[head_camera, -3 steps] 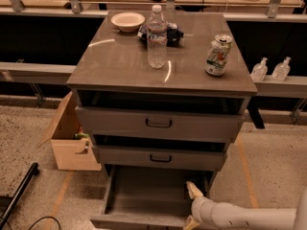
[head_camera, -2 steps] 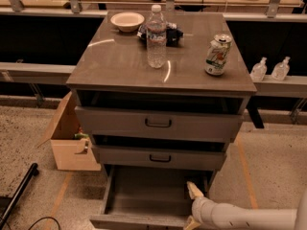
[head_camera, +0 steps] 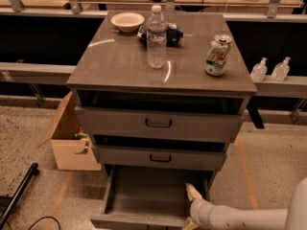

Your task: Close bottom drawer

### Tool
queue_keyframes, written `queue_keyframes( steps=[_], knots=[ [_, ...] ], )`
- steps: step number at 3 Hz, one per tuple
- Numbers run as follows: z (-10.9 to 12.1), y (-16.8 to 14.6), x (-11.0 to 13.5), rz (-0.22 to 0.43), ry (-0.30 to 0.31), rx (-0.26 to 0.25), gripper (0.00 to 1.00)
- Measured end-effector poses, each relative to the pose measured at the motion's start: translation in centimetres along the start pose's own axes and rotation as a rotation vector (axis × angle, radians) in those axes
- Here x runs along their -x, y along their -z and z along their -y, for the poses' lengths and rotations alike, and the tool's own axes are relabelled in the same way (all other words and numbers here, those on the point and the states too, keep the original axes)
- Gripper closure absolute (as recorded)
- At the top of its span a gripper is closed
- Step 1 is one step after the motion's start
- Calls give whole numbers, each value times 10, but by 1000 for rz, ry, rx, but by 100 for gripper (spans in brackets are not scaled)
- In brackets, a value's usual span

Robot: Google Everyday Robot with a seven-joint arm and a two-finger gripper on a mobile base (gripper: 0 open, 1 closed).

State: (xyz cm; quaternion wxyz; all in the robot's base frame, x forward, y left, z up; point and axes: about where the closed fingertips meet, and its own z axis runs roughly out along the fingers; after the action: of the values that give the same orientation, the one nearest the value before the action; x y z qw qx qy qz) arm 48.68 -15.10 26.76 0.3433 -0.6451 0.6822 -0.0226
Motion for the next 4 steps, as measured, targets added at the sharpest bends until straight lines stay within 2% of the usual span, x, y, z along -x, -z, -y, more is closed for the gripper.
queue_keyframes(
  steps=[1,2,4],
  knots=[
    [-15,-15,-9,-12,9,23,0],
    [-23,-25,-13,-17,16,20,0],
    [-16,-38,-19,-15,51,-83,0]
  ],
)
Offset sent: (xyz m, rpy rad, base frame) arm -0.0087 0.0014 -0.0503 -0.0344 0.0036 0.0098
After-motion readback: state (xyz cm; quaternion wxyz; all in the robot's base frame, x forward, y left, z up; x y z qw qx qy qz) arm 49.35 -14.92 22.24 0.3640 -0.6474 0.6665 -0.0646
